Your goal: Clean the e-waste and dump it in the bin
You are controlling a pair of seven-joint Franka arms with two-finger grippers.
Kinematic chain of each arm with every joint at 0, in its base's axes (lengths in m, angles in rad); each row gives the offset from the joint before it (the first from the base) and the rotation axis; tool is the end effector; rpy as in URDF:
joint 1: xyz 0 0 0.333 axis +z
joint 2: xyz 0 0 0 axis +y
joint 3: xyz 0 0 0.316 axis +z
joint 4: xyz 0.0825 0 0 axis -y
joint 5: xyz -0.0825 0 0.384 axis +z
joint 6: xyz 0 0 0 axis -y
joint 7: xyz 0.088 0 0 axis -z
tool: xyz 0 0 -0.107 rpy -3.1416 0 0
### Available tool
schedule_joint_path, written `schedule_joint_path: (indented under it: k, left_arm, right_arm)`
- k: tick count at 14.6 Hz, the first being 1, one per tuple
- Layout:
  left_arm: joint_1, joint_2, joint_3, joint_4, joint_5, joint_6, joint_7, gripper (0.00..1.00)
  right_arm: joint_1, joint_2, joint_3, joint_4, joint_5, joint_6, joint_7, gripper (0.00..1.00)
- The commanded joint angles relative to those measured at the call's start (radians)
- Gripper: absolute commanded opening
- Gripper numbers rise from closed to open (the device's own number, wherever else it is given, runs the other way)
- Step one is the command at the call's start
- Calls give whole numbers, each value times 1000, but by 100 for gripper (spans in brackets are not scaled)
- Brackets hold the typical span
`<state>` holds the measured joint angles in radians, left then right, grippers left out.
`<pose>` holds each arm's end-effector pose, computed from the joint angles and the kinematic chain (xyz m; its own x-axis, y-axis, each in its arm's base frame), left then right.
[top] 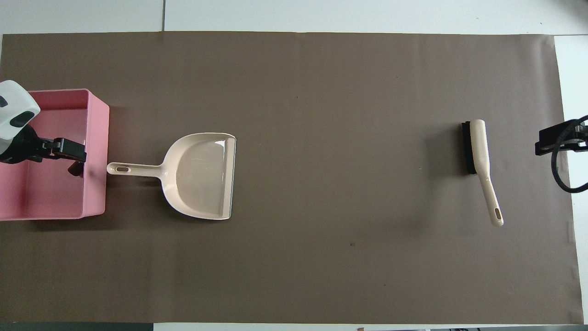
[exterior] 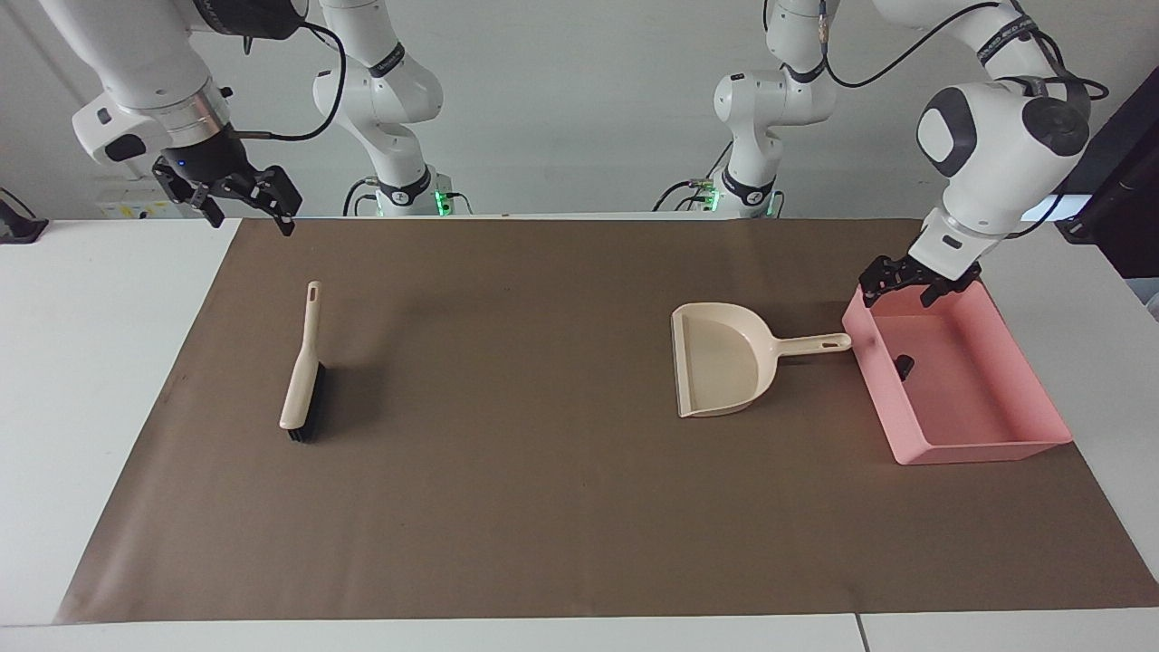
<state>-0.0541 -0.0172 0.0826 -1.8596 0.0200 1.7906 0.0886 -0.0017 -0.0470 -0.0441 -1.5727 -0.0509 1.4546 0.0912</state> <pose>0.5512 0.0177 0.5154 0.9965 -0.0645 -0.0532 -0.0653 -0.9978 -0.0132 0.5268 -0.0307 0.6394 0.9876 -0.1420 -0.0662 -0.1385 -0.9888 0.0550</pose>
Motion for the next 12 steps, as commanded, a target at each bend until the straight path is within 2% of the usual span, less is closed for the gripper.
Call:
schedule_joint_path:
  k: [1, 3, 12]
  left_arm:
    - [28, 5, -9, 132, -17, -124, -29, 98]
    - [30, 16, -7, 209, -15, -186, -30, 98]
    - [13, -59, -43, 257, -15, -289, -93, 98]
  right_arm:
    - [0, -20, 3, -24, 16, 4, 16, 99]
    - [0, -20, 4, -24, 17, 1, 21, 99]
    - [0, -20, 4, -24, 16, 4, 19, 99]
